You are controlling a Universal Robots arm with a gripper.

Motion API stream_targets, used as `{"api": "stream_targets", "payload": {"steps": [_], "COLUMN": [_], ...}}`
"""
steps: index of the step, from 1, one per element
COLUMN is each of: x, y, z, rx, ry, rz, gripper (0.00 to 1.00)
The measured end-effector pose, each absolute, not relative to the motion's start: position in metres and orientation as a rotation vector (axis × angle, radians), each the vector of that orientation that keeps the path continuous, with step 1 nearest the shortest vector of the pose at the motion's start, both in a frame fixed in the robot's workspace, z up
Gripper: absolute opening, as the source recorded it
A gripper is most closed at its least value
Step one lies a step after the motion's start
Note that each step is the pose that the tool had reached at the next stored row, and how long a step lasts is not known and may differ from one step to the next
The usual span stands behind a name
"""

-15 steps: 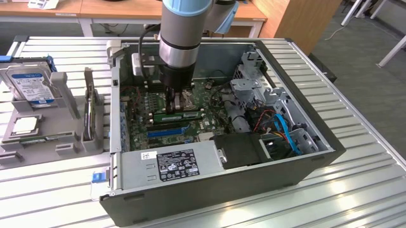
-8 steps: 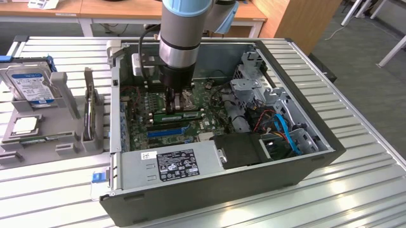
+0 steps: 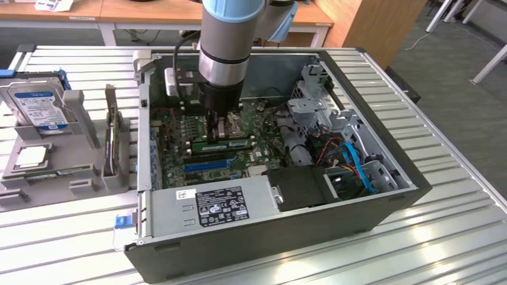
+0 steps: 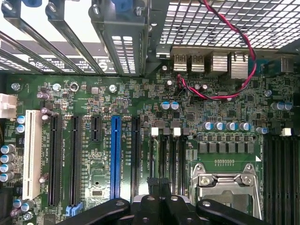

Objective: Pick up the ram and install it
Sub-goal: 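Press down the ram until it locks into place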

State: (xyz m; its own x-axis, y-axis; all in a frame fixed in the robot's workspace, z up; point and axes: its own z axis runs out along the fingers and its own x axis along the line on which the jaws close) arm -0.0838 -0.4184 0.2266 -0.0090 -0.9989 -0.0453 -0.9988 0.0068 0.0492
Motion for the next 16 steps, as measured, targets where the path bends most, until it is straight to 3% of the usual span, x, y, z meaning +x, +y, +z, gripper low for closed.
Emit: {"api": "stream_targets", "payload": {"steps": [16], "x": [-0.0838], "y": [-0.4184], "z": [0.2240], "rx": [2.210], "ry": [-2.227], "rz": [-0.105], "gripper": [0.10]}}
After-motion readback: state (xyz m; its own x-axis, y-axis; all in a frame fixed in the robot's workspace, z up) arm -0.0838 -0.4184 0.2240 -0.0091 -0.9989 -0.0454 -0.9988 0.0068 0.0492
